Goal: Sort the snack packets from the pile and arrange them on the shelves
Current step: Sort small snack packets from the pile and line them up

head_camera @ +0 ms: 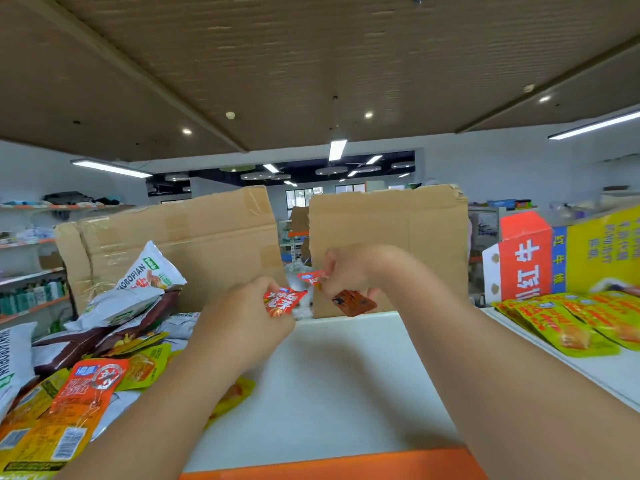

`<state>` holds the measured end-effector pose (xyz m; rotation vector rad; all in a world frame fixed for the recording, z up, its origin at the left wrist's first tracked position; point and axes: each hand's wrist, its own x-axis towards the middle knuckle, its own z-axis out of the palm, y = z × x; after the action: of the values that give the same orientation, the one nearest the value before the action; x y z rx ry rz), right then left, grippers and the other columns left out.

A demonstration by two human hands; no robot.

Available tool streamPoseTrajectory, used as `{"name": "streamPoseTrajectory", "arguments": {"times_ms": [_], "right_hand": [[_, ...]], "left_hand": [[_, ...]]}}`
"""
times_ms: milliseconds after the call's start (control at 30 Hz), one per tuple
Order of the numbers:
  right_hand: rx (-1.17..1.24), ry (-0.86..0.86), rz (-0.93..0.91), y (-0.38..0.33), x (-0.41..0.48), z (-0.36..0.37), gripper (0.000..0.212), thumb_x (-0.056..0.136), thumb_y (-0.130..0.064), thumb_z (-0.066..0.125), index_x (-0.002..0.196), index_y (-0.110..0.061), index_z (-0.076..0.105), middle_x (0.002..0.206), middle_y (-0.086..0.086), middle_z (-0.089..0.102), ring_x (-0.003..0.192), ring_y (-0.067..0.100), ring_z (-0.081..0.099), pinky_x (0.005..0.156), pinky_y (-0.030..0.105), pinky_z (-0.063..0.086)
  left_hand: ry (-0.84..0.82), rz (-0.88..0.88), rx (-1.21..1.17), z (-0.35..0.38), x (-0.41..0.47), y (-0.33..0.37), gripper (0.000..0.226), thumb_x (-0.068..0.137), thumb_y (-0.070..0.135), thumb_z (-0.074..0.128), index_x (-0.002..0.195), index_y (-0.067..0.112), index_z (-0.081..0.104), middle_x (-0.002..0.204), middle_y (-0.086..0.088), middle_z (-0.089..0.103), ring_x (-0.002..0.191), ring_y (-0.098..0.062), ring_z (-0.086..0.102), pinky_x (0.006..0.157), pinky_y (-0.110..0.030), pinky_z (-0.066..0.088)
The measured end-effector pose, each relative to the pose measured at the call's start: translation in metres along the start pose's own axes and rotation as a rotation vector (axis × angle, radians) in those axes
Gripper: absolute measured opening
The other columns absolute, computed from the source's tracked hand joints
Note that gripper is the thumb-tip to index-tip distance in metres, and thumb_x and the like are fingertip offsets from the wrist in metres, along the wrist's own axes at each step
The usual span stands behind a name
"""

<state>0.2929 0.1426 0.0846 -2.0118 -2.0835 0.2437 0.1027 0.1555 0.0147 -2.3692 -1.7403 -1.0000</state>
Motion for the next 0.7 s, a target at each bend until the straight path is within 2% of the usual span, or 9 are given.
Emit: {"name": "streamPoseTrajectory", "arguments": {"times_ms": [67, 167, 267, 333, 367, 433, 533, 633, 700], "right_hand": [[0.006, 0.053, 0.052, 0.017, -0.009, -0.009, 0.047, 0.087, -0.034, 0.068, 0.128, -0.018, 0.051, 0.111, 0.011, 0.063, 0.094, 0.029, 0.068, 0.090, 0.045, 0.058], [0.016, 0.120, 0.157, 0.057, -0.029, -0.024, 0.055, 0.089, -0.038, 0.066, 0.136, -0.022, 0.043, 0.116, 0.010, 0.060, 0.101, 0.032, 0.064, 0.092, 0.046, 0.057], [0.061, 0.241, 0.221, 0.102, -0.058, -0.039, 0.051, 0.091, -0.037, 0.067, 0.134, -0.019, 0.047, 0.107, 0.005, 0.055, 0.104, 0.030, 0.062, 0.091, 0.042, 0.056], [0.106, 0.347, 0.246, 0.133, -0.077, -0.048, 0.046, 0.087, -0.035, 0.071, 0.126, -0.017, 0.055, 0.096, 0.000, 0.049, 0.094, 0.025, 0.061, 0.083, 0.039, 0.056], [0.126, 0.386, 0.254, 0.147, -0.087, -0.051, 0.043, 0.086, -0.034, 0.072, 0.122, -0.016, 0.057, 0.093, 0.001, 0.049, 0.085, 0.022, 0.059, 0.074, 0.035, 0.054], [0.156, 0.434, 0.284, 0.175, -0.104, -0.056, 0.040, 0.086, -0.033, 0.073, 0.117, -0.013, 0.059, 0.088, 0.003, 0.055, 0.073, 0.020, 0.053, 0.060, 0.030, 0.042], [0.211, 0.520, 0.321, 0.219, -0.132, -0.063, 0.035, 0.083, -0.035, 0.076, 0.108, -0.017, 0.060, 0.089, 0.003, 0.061, 0.070, 0.020, 0.055, 0.057, 0.028, 0.041], [0.250, 0.575, 0.342, 0.267, -0.164, -0.072, 0.034, 0.082, -0.034, 0.075, 0.106, -0.020, 0.056, 0.088, -0.001, 0.060, 0.060, 0.017, 0.053, 0.053, 0.027, 0.038], [0.248, 0.585, 0.351, 0.302, -0.185, -0.080, 0.034, 0.081, -0.034, 0.075, 0.105, -0.021, 0.055, 0.090, 0.000, 0.061, 0.056, 0.019, 0.053, 0.052, 0.027, 0.038]], "left_hand": [[0.016, 0.033, -0.060, 0.002, 0.007, 0.016, 0.033, 0.075, 0.050, 0.066, 0.106, 0.042, 0.057, 0.099, 0.015, 0.068, 0.087, -0.017, 0.061, 0.070, -0.031, 0.048], [0.002, 0.095, -0.180, 0.014, 0.014, 0.053, 0.034, 0.070, 0.050, 0.063, 0.103, 0.046, 0.056, 0.095, 0.016, 0.067, 0.080, -0.012, 0.062, 0.068, -0.032, 0.051], [0.021, 0.167, -0.260, 0.026, 0.012, 0.099, 0.035, 0.075, 0.045, 0.069, 0.108, 0.046, 0.057, 0.100, 0.016, 0.067, 0.081, -0.011, 0.063, 0.069, -0.033, 0.053], [0.034, 0.203, -0.302, 0.036, 0.010, 0.128, 0.035, 0.076, 0.045, 0.071, 0.109, 0.046, 0.058, 0.102, 0.014, 0.067, 0.083, -0.013, 0.063, 0.069, -0.031, 0.052], [0.038, 0.225, -0.322, 0.041, 0.010, 0.142, 0.036, 0.076, 0.046, 0.072, 0.109, 0.046, 0.057, 0.103, 0.013, 0.067, 0.084, -0.014, 0.063, 0.069, -0.032, 0.052], [0.040, 0.258, -0.345, 0.051, 0.007, 0.171, 0.039, 0.075, 0.049, 0.073, 0.109, 0.047, 0.056, 0.107, 0.013, 0.066, 0.083, -0.015, 0.063, 0.069, -0.032, 0.050], [0.012, 0.281, -0.368, 0.064, -0.002, 0.218, 0.037, 0.078, 0.049, 0.074, 0.109, 0.047, 0.055, 0.111, 0.014, 0.064, 0.081, -0.015, 0.063, 0.063, -0.030, 0.046], [-0.031, 0.306, -0.448, 0.079, -0.016, 0.268, 0.038, 0.075, 0.049, 0.073, 0.106, 0.049, 0.053, 0.110, 0.016, 0.063, 0.071, -0.015, 0.067, 0.062, -0.032, 0.055], [-0.046, 0.309, -0.474, 0.089, -0.027, 0.305, 0.038, 0.074, 0.048, 0.075, 0.105, 0.049, 0.053, 0.109, 0.017, 0.063, 0.071, -0.014, 0.068, 0.064, -0.034, 0.058]]}}
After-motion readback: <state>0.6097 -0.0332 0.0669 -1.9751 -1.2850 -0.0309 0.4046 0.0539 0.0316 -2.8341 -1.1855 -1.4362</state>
